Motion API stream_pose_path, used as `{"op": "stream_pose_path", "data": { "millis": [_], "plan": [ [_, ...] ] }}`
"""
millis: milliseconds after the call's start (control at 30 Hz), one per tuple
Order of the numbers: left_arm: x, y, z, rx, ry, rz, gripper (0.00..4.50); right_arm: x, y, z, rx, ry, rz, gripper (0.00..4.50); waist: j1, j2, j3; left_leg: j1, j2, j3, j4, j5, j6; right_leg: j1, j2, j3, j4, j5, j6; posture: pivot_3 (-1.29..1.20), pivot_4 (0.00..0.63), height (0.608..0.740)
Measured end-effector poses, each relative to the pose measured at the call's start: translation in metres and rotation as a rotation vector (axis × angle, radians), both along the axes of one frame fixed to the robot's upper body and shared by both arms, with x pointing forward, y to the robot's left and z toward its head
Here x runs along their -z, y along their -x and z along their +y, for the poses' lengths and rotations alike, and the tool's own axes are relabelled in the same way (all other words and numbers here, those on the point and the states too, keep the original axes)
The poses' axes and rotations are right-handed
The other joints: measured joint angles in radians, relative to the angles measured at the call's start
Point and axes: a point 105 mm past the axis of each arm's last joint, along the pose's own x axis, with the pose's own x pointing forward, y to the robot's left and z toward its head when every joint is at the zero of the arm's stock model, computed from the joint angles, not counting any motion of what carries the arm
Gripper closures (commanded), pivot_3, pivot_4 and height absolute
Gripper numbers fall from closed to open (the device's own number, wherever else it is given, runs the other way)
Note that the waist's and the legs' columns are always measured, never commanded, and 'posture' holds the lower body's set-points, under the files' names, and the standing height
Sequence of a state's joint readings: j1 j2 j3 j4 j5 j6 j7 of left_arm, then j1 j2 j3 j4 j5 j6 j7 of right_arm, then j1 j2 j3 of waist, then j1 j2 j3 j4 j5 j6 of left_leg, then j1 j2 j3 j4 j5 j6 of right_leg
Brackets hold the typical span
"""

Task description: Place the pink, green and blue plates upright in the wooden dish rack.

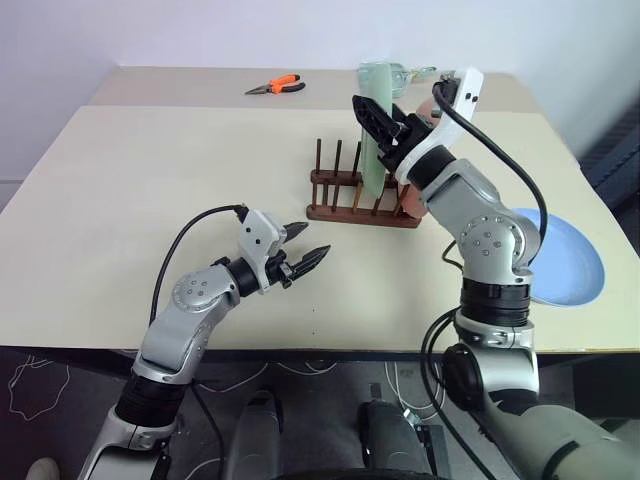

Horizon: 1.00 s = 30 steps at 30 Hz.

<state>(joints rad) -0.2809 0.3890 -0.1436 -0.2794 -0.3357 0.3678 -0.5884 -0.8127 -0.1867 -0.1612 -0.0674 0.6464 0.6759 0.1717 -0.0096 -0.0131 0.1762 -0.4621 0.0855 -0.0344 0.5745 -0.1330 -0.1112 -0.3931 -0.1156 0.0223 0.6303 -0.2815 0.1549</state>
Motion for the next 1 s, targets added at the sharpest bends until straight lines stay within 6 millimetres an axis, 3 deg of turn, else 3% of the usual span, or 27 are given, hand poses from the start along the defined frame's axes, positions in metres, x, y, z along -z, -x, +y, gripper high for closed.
{"op": "stream_pose_path", "data": {
  "millis": [167,300,400,500,633,800,867,1000],
  "plan": [
    [0.000,0.000,-0.001,0.001,0.002,-0.001,1.51,-0.006,0.000,-0.006,0.071,0.185,-0.125,1.06,-0.003,0.001,0.000,0.000,0.000,0.000,0.000,0.000,0.000,-0.001,0.000,0.000,0.000,0.000,0.000,0.00,0.150,0.740],
    [-0.001,0.000,-0.001,0.000,-0.003,-0.007,1.51,-0.022,0.006,-0.023,0.130,0.291,-0.249,1.06,0.000,0.001,0.001,0.000,0.000,0.000,0.000,0.000,0.000,0.000,0.000,0.000,0.000,0.000,0.000,0.00,0.150,0.740],
    [0.000,0.000,-0.002,0.001,-0.010,-0.010,1.51,-0.038,0.017,-0.041,0.155,0.364,-0.325,1.06,0.003,0.001,0.001,0.000,0.000,0.000,0.000,0.000,0.000,0.000,0.000,0.000,-0.001,0.000,0.000,0.00,0.150,0.740],
    [0.000,0.000,-0.004,0.015,-0.013,-0.007,1.51,-0.037,0.025,-0.070,0.206,0.447,-0.316,1.06,0.005,0.001,0.001,0.000,0.000,0.000,0.000,0.000,0.000,0.000,0.000,0.000,-0.001,0.000,0.000,0.00,0.150,0.740],
    [0.003,0.000,-0.009,0.049,-0.037,-0.004,1.51,-0.007,0.037,-0.110,0.200,0.481,-0.203,0.05,0.005,0.001,0.001,0.000,0.000,0.000,0.001,0.000,0.000,0.001,0.000,0.001,-0.002,0.000,0.000,0.00,0.150,0.740],
    [0.004,0.001,-0.014,0.090,-0.064,-0.013,1.51,0.016,0.063,-0.184,0.346,0.559,-0.072,0.05,0.018,0.002,0.000,0.001,0.000,0.000,0.001,-0.001,0.001,0.001,0.000,0.001,-0.002,-0.001,0.000,0.00,0.150,0.740],
    [0.005,0.002,-0.016,0.115,-0.079,-0.021,1.51,0.050,0.079,-0.207,0.372,0.614,0.069,0.05,0.022,0.002,0.000,0.001,0.000,0.000,0.001,-0.001,0.001,0.002,0.000,0.001,-0.002,-0.001,0.000,0.00,0.150,0.740],
    [0.008,0.004,-0.023,0.157,-0.085,-0.013,1.51,0.116,0.099,-0.215,0.342,0.734,0.306,0.05,0.016,0.004,-0.001,0.001,0.000,0.001,0.003,-0.001,0.001,0.002,0.000,0.002,-0.002,-0.001,0.000,0.00,0.150,0.740]
  ]
}}
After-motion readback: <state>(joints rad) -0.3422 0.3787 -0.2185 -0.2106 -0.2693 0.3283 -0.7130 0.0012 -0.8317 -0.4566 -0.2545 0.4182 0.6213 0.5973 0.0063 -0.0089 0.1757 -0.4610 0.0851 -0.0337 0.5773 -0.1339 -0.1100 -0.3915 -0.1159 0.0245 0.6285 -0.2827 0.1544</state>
